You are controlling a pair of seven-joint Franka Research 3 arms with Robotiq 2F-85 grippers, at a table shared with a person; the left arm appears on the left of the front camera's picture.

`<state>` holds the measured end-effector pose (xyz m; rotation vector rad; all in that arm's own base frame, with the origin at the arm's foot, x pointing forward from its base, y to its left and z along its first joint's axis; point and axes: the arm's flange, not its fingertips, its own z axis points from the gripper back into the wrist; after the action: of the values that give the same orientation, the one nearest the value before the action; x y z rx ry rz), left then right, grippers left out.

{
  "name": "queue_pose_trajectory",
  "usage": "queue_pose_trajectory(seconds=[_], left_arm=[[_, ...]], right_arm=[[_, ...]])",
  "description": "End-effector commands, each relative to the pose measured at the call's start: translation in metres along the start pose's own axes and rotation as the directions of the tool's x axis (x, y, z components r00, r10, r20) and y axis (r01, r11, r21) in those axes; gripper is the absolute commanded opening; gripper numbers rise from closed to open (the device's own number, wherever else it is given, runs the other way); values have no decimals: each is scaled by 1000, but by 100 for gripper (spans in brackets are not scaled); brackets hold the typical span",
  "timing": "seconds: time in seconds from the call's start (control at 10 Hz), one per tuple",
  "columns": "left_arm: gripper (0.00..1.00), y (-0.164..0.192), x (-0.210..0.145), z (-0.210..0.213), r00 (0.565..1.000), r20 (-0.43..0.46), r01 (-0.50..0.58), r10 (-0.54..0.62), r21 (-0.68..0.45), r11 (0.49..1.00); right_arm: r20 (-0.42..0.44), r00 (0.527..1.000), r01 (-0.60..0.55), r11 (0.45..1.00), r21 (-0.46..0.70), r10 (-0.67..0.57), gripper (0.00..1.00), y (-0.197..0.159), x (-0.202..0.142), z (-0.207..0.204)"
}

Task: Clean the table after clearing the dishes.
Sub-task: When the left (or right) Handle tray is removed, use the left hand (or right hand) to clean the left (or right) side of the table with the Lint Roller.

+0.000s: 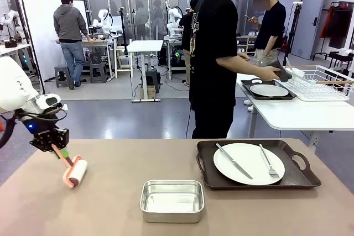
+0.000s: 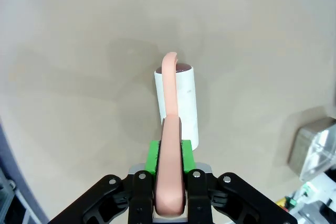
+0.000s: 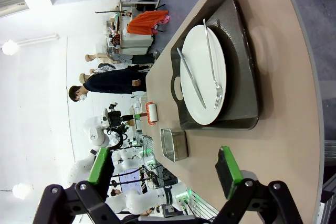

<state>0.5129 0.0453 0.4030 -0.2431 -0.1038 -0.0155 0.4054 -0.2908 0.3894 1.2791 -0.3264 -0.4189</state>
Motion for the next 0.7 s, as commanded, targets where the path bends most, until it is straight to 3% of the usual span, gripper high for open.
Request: queue_pose_trajectory(seconds=[0.0,0.3,0.6], left_arm=[[21,37,-19,-35,998,-58,-19,33,234,972],[21,53,-28,-32,994,-95,-10,57,439,899],[21,56,-30,-28,989,-98,-40,109,538,842]], right_arm=[[2,1000,-3,1000,2,3,100,3,-2,1],[2,1000,-3,1000,2,3,100,3,-2,1],[2,1000,-3,1000,2,3,100,3,-2,1]])
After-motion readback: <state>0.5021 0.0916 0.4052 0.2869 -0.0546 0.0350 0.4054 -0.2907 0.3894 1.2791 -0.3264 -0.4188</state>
